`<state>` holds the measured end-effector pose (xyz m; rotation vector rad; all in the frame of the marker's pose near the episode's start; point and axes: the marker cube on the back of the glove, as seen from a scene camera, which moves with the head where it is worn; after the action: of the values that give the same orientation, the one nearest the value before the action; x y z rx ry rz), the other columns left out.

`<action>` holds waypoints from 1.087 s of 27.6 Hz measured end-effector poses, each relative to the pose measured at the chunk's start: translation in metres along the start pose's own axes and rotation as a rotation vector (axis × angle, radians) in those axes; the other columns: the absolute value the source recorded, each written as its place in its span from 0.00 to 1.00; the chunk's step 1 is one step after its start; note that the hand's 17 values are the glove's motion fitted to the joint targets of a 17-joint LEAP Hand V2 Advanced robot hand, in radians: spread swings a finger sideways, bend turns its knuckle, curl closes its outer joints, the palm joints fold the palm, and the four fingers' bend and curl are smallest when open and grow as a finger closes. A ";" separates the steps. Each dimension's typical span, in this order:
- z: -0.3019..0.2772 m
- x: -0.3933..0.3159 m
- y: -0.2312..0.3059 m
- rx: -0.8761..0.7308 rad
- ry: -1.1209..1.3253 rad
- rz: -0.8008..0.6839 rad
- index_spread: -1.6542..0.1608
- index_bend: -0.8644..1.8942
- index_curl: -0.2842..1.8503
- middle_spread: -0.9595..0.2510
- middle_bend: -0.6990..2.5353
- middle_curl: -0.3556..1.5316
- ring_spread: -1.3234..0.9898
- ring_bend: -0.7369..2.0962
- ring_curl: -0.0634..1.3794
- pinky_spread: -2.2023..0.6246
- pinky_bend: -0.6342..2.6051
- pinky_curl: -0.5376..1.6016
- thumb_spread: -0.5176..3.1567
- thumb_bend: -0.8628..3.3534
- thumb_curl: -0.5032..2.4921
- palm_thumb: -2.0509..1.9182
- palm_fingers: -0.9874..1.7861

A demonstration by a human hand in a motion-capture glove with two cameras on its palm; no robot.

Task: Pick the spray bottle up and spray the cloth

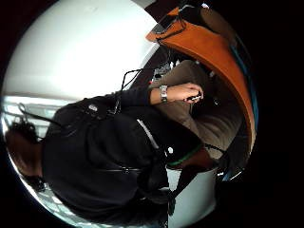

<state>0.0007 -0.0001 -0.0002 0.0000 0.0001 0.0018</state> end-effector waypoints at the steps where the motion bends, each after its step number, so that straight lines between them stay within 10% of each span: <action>1: 0.000 0.000 0.000 0.000 0.001 0.002 0.79 0.41 0.17 0.74 0.30 0.23 0.56 0.36 0.09 0.81 0.30 0.28 0.25 0.24 0.19 0.59 0.57; 30: -0.064 0.119 -0.006 0.128 0.188 0.275 0.69 0.38 0.27 0.70 0.28 0.33 0.53 0.35 0.20 0.84 0.28 0.37 0.43 0.21 0.23 0.62 0.58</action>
<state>0.1199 -0.0057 -0.0644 0.1279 0.1880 0.2766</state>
